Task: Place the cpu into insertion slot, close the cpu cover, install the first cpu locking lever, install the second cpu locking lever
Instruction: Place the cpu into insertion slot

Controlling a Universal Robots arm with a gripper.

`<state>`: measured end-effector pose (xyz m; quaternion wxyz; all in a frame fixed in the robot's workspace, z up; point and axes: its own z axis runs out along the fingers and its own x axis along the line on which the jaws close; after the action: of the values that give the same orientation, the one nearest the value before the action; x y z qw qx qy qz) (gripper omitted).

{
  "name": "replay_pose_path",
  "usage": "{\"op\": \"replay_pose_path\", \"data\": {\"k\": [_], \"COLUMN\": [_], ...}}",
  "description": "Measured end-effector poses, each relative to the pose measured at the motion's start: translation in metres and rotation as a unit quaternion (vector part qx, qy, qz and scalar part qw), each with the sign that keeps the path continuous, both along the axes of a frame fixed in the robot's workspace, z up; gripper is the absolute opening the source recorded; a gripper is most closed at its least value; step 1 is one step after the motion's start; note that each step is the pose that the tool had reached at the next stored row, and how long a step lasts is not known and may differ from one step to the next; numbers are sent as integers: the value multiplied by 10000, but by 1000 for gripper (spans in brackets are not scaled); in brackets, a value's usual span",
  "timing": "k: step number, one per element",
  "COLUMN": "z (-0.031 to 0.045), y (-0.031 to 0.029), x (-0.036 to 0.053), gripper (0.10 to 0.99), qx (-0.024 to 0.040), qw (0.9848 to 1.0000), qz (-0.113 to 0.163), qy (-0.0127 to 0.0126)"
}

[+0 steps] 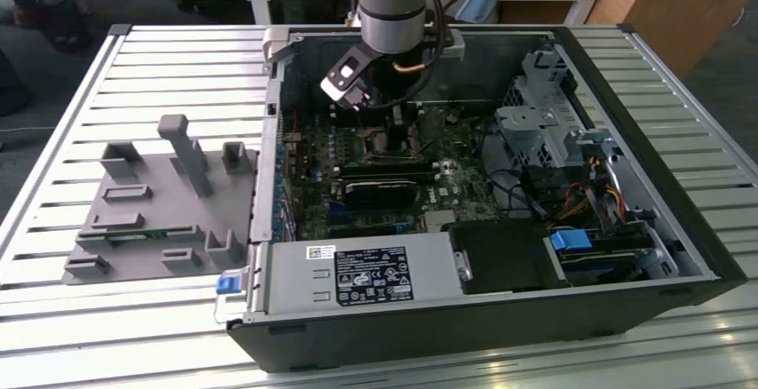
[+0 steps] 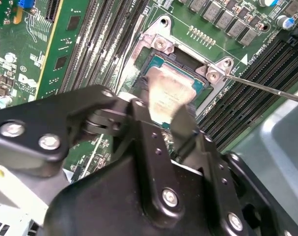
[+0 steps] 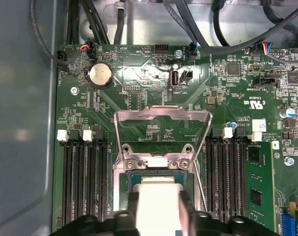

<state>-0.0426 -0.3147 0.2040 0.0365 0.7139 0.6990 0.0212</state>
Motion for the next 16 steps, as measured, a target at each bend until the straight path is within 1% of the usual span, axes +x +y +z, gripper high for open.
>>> {"op": "replay_pose_path", "data": {"k": [1,3,4,6,7,9,10,11,16], "z": [4,12,15,22,26,35,42,47,74], "y": [0,0,0,0,0,0,0,0,0], "x": [0,0,0,0,0,0,0,0,0], "gripper": [478,361,361,243,243,125,125,106,106], "qx": [0,0,0,0,0,0,0,0,0], "qw": [10000,10000,10000,10000,10000,10000,10000,10000,10000], "qz": [0,0,0,0,0,0,0,0,0], "qy": [0,0,0,0,0,0,1,1,2]}}
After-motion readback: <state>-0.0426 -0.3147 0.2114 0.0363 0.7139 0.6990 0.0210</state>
